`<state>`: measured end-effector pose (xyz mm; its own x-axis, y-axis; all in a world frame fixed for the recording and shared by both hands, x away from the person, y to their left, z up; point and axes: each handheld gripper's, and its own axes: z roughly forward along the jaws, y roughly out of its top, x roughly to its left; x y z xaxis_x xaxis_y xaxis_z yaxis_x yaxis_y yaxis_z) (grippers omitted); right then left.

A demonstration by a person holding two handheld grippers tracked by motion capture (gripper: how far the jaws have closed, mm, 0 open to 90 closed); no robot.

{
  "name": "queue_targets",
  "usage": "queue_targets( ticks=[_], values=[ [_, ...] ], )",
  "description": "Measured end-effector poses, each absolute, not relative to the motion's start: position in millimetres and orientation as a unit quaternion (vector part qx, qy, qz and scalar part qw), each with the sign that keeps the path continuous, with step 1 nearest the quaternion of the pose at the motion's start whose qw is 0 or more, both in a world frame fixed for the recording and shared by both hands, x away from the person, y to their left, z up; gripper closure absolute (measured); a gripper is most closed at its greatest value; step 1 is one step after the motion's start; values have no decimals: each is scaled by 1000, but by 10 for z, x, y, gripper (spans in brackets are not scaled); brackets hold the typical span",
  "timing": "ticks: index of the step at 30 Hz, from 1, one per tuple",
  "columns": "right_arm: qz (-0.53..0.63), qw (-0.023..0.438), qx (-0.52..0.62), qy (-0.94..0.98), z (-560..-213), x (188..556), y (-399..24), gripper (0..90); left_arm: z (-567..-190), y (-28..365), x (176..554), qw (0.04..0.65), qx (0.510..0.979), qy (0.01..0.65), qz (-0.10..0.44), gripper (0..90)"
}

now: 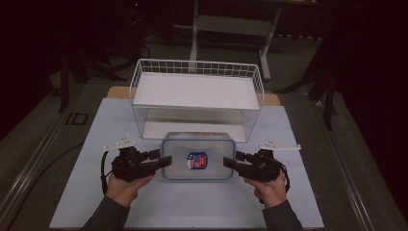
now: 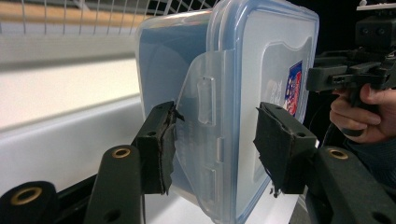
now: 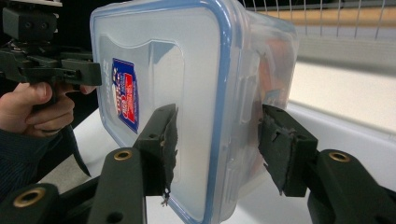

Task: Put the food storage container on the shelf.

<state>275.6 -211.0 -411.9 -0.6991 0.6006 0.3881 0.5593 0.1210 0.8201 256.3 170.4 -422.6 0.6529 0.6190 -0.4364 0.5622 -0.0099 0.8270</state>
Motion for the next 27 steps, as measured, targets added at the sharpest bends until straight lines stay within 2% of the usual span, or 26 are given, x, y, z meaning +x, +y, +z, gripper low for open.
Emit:
queue_targets(
  ticks=[5, 27],
  values=[
    [548, 36, 376, 746, -3939, 2803, -2096, 483, -4115, 1719, 2609, 578, 705, 410, 30, 488],
    [579, 67, 349, 734, -3578, 2944, -1982, 483, -3661, 1833, 2748, 599, 696, 389, 73, 488]
  ],
)
